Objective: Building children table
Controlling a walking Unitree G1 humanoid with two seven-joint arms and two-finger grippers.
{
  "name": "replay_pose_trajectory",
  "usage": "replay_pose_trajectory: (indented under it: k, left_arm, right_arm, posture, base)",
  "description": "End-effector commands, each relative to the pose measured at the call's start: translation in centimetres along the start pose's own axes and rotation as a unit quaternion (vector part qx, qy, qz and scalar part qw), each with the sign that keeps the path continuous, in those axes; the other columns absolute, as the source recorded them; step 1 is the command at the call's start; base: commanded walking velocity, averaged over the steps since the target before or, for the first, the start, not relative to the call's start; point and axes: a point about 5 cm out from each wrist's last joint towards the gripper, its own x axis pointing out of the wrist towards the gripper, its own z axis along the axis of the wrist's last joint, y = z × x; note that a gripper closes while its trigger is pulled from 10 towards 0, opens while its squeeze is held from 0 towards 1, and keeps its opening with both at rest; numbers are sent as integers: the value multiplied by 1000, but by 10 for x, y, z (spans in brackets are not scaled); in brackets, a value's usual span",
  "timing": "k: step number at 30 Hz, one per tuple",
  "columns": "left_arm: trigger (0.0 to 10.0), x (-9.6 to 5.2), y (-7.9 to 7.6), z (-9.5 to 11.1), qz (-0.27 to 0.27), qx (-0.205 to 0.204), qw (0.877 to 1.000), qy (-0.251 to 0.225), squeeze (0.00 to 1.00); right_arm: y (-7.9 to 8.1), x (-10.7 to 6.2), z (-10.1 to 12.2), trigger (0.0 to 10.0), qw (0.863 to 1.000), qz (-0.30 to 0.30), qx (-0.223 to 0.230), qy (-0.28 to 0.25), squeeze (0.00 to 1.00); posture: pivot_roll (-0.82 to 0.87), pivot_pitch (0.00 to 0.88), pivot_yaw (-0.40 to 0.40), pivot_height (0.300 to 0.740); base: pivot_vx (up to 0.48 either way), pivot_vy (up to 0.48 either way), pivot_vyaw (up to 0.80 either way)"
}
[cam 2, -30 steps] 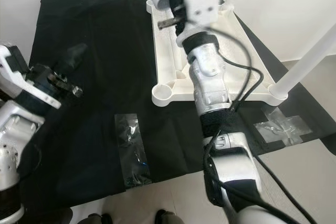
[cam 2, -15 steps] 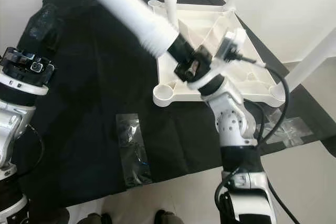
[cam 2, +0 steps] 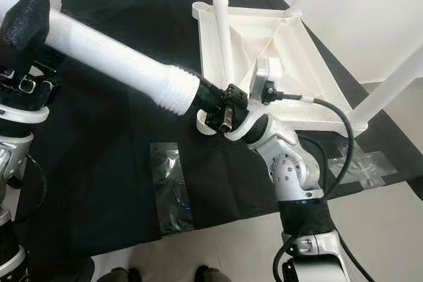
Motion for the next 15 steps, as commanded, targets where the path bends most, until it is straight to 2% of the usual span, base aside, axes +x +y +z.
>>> replay_pose_trajectory:
  k: [1,2,3,4,5,6,7,8,15]
  left_arm:
    - [10000,-1,-3,8,-2,11,1000,-11,1000]
    - [10000,-1,-3,8,-2,11,1000,-11,1000]
    - [10000,0,-2,10,3,12,1000,-15,827]
    - [10000,0,-2,10,3,12,1000,-15,827]
    - [10000,1,-1,11,6,10,1000,-19,271]
    - [10000,1,-1,11,6,10,1000,-19,271]
    - [5647,2,0,13,10,8,1000,-26,0]
    - [0,2,0,15,9,2,999,-32,0]
    - [0,2,-2,15,3,-15,999,-45,0]
  right_arm:
    - [7,1,-5,10000,1000,19,-3,19,0]
    - [7,1,-5,10000,1000,19,-3,19,0]
    - [10,0,-10,10000,999,24,0,28,0]
    - [10,0,-10,10000,999,24,0,28,0]
    - [12,-1,-14,10000,999,27,5,35,0]
    - [12,-1,-14,10000,999,27,5,35,0]
    - [14,-2,-17,10000,999,29,8,41,0]
    - [15,-2,-20,10000,998,31,10,46,0]
    - [16,-3,-23,10000,998,32,13,55,0]
  posture:
    - [96,199,-96,740]
    - [96,199,-96,740]
    - [95,199,-95,740]
    - [95,199,-95,740]
    - [95,200,-95,740]
    - [95,200,-95,740]
    - [96,200,-95,740]
    - [95,201,-95,740]
    - [96,198,-98,740]
  base:
    - [0,0,0]
    - [0,0,0]
    - [0,0,0]
    - [0,0,0]
    - [0,0,0]
    - [0,0,0]
    - [0,0,0]
    - [0,0,0]
    - [0,0,0]
